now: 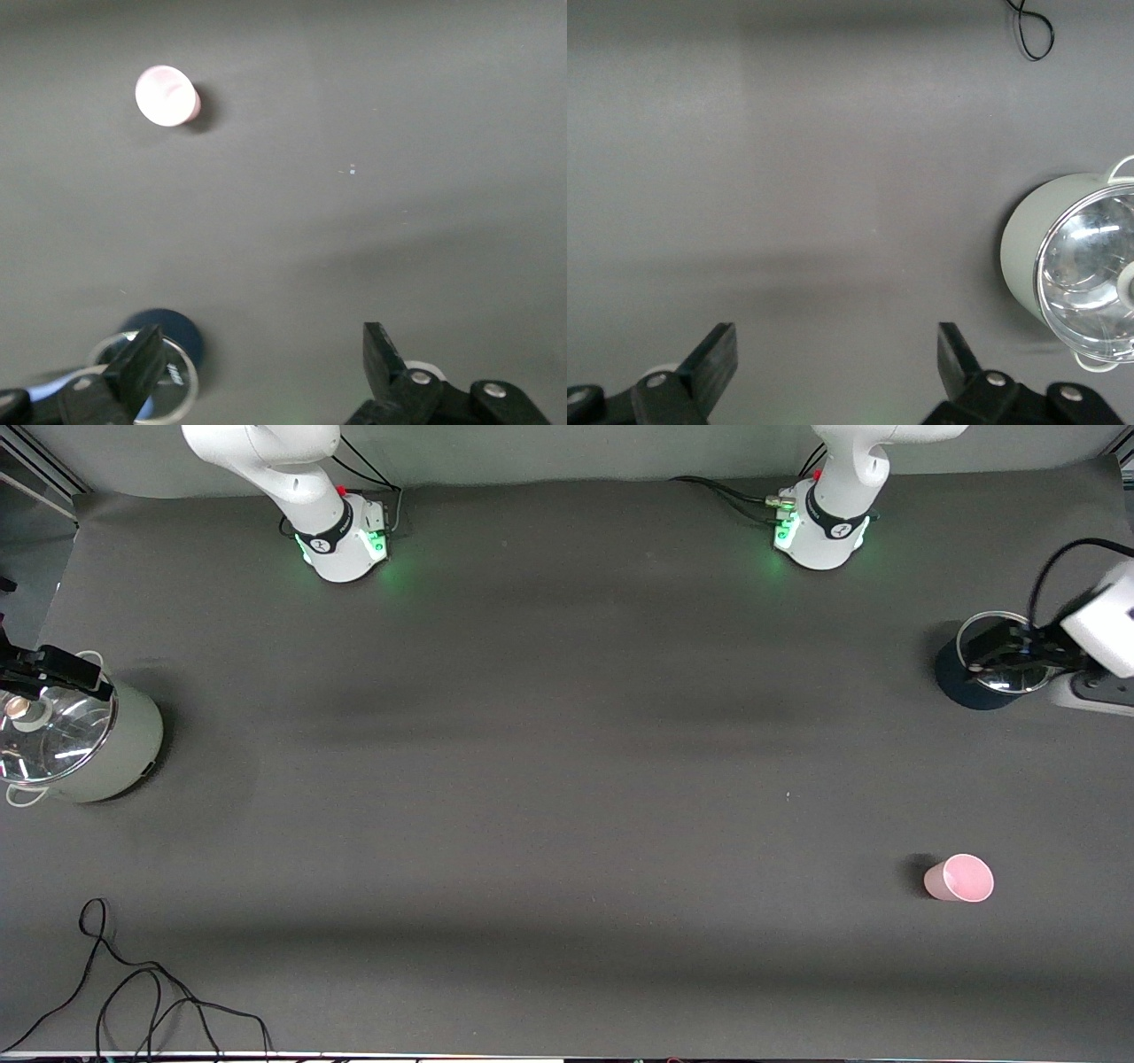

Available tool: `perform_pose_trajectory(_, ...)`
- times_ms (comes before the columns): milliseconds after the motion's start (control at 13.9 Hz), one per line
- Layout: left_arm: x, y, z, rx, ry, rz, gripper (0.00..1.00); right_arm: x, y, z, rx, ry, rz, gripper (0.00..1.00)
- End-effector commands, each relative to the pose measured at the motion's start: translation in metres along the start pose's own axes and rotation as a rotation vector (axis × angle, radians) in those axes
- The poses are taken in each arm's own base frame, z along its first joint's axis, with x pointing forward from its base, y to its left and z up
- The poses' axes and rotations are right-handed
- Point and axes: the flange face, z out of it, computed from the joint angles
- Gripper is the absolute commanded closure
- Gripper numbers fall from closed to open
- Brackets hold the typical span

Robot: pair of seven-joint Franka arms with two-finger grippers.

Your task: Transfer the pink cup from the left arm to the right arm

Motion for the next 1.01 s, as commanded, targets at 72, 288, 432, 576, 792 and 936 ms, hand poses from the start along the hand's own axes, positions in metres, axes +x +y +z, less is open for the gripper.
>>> perform_pose_trajectory(72, 0.028, -0.087, 0.02, -0.092, 0.044, 0.226, 0.0, 0.0, -0.004, -0.002, 0.019, -0.009, -0.016, 0.0)
perform_pose_trajectory(288, 0.035, -0.158, 0.059, -0.198, 0.139, 0.378, 0.0, 0.0, -0.003, -0.001, 0.019, -0.012, -0.017, 0.0)
perform_pose_trajectory(432, 0.037, -0.2, 0.098, -0.267, 0.239, 0.495, 0.0, -0.001, -0.004, -0.001, 0.02, -0.012, -0.019, 0.0)
perform_pose_trajectory(576, 0.032, -0.241, 0.146, -0.36, 0.333, 0.538, 0.0, -0.001, -0.003, -0.001, 0.02, -0.017, -0.019, 0.0)
perform_pose_trajectory(792, 0.034, -0.282, 0.219, -0.407, 0.458, 0.618, 0.0, -0.001, -0.004, -0.001, 0.02, -0.018, -0.02, 0.0)
perform_pose_trajectory(936, 0.041, -0.297, 0.261, -0.442, 0.548, 0.681, 0.0, -0.001, -0.004, -0.001, 0.02, -0.018, -0.02, 0.0)
